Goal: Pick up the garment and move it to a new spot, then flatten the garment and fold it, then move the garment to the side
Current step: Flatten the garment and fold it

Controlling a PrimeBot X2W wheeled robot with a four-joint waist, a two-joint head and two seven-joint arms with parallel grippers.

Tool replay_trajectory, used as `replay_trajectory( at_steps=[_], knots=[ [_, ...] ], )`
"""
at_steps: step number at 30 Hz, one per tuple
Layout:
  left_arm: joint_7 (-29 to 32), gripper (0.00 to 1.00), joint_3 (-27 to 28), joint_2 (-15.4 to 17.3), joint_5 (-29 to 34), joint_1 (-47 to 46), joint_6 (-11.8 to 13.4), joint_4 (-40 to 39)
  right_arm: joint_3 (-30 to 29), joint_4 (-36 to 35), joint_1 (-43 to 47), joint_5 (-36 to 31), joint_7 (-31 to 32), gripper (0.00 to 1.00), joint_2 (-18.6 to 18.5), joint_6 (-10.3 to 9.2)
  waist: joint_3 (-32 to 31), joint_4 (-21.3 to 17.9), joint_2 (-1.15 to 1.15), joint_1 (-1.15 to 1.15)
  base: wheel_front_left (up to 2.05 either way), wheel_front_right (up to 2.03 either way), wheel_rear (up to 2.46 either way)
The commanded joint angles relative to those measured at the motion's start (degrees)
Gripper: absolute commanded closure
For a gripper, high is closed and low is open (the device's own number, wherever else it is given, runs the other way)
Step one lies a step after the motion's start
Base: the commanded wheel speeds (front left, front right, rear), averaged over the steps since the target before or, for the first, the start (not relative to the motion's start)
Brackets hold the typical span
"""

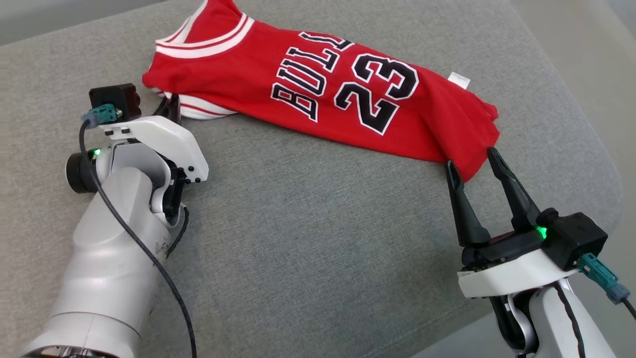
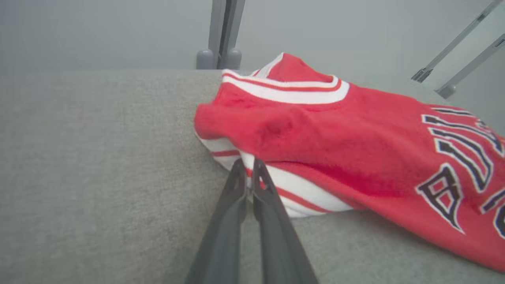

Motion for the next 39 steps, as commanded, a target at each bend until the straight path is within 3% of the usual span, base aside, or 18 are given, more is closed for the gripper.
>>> replay_trajectory(
  at_steps=[1, 7, 14, 23, 32, 33, 34, 39],
  knots=[
    [-1.0, 1.00, 0.3, 0.3, -0.3, -0.7, -0.4, 0.0, -0.3, 0.1, -0.3, -0.3, -0.3, 0.00, -0.2, -0.04, -0.4, 0.5, 0.00, 0.00, 0.00, 0.00, 0.00],
    [-9.0, 1.00, 1.1, 0.8, -1.0, 2.0, -1.1, -1.4, -1.5, 0.2, 0.3, -1.1, -0.5, 0.00, -0.2, -0.04, -4.3, 4.1, 0.00, 0.00, 0.00, 0.00, 0.00],
    [-10.6, 1.00, 0.7, 1.1, -1.0, 6.6, -1.0, -7.2, -2.7, 0.3, 1.8, -1.9, 0.2, 0.00, -0.2, -0.04, -9.9, 11.0, 0.00, 0.00, 0.00, 0.00, 0.00],
    [-2.4, 1.00, -1.9, 3.8, -0.2, 19.0, 1.7, -23.4, -4.1, 0.6, 3.5, -1.8, 0.9, 0.00, -0.2, -0.03, -15.4, 20.0, 0.00, 0.00, 0.00, 0.00, 0.00],
    [12.8, 1.00, -5.0, 7.8, 0.2, 34.0, 7.1, -42.8, -3.8, 1.7, 4.4, -1.7, 1.5, 0.00, -0.2, -0.03, -17.6, 25.6, 0.00, 0.00, 0.00, 0.00, 0.00],
    [14.1, 0.76, -5.5, 8.6, 0.9, 34.8, 8.0, -43.9, -3.7, 1.9, 4.3, -1.8, 1.6, 0.00, -0.2, -0.04, -17.8, 26.0, 0.00, 0.00, 0.00, 0.00, 0.00],
    [15.2, 0.00, -5.6, 8.8, 1.4, 35.5, 8.9, -44.8, -3.7, 2.0, 4.3, -1.9, 1.6, 0.00, -0.2, -0.03, -18.0, 26.3, 0.00, 0.00, 0.00, 0.00, 0.00],
    [15.2, 0.00, -5.7, 8.8, 2.6, 37.6, 11.9, -49.5, -3.4, 2.5, 4.6, -1.8, 1.9, 0.00, -0.2, -0.03, -19.0, 27.3, 0.00, 0.00, 0.00, 0.00, 0.00]
  ],
)
